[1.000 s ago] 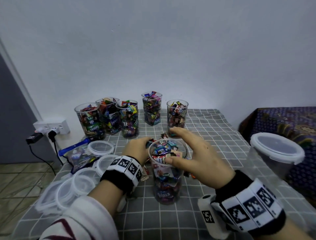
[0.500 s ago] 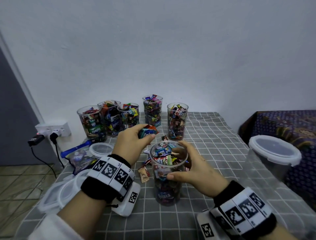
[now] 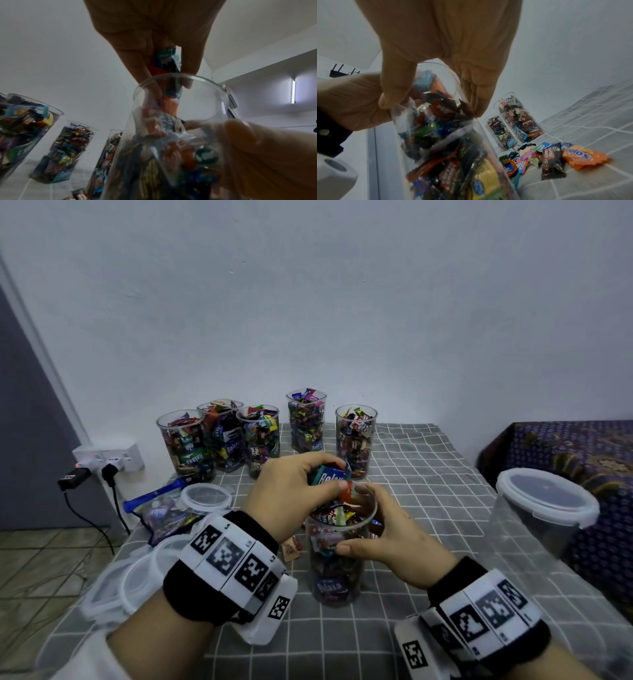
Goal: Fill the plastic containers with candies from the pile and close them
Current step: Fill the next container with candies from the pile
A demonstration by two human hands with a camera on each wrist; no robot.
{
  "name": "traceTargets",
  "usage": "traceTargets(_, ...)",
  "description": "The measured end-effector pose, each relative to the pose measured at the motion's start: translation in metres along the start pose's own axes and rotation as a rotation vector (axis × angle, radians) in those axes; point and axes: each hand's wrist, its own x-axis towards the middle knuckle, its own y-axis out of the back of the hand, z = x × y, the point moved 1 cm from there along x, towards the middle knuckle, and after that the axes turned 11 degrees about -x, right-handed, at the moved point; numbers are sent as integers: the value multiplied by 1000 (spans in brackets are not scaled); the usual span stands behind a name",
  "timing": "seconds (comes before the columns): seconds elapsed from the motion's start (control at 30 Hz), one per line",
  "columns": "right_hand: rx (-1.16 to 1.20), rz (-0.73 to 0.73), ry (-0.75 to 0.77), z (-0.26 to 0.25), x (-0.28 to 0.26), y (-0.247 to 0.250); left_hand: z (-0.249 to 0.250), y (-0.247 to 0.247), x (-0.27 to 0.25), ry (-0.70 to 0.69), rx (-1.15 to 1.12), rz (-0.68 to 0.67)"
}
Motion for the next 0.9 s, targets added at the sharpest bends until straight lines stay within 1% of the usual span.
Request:
traceTargets(0.23,8,-1,1,2,1,-1,1,0,-4,-20,11,-30)
traceTargets(0.53,14,-5,1,3,1,1,4,-3,-3,-53,-55,-39)
traceTargets(0.63,24,-2,5,4,1,1,3,-4,-2,-75,-96,4)
traceTargets(0.8,26,-19,-1,3,0,1,-4,5,1,-81,-188,162)
traceTargets(0.83,4,-43,-2,3,0,3,-6,7,3,-64,-198,193)
traceTargets(0.9,-118,-119,-7,6,3,5,-15,13,7,11,-228,225)
